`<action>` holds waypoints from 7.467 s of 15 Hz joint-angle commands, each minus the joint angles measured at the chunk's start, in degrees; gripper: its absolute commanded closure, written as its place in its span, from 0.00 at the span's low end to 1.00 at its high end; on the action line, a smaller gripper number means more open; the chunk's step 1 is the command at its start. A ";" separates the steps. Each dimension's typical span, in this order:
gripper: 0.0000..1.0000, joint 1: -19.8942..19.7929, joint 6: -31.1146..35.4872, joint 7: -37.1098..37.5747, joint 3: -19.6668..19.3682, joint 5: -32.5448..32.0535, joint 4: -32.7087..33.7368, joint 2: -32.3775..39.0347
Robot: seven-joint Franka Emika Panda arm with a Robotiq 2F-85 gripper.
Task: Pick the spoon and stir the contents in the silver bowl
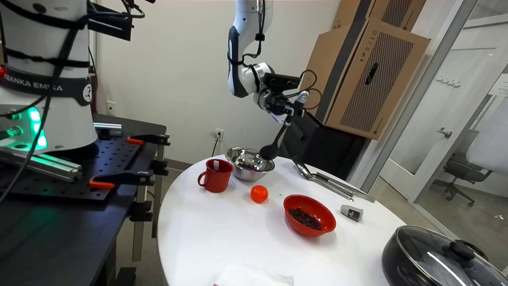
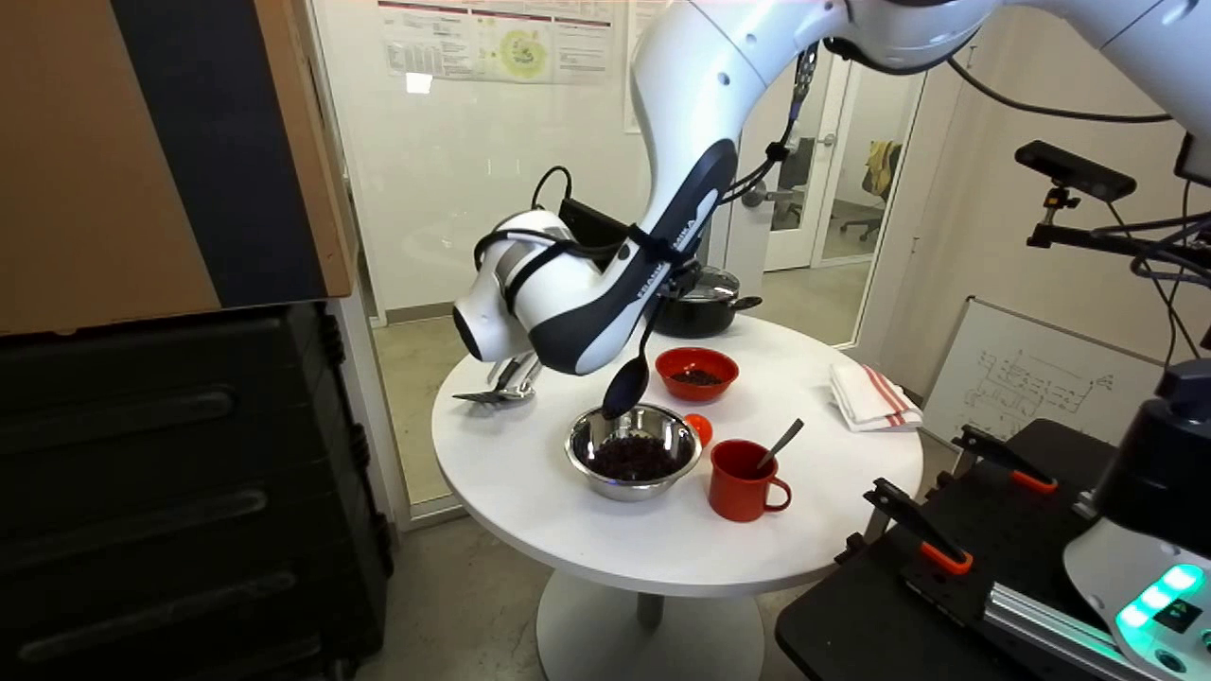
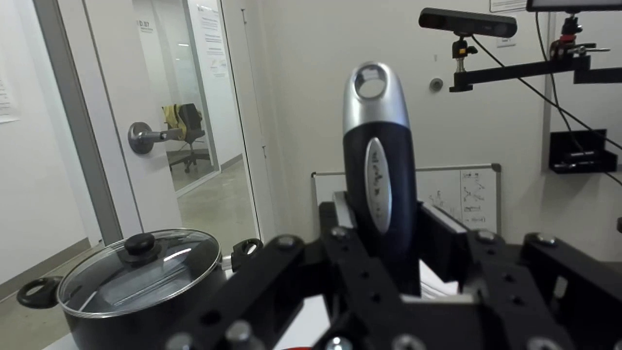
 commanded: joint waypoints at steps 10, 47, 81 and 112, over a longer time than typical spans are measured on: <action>0.92 -13.04 17.99 16.36 -1.17 23.59 -16.17 -20.61; 0.92 -17.46 45.11 40.84 -19.99 52.58 -26.64 -31.99; 0.92 -15.34 -2.30 22.72 -19.57 48.58 21.01 6.35; 0.92 -16.25 -25.86 5.04 -17.54 52.12 51.67 20.36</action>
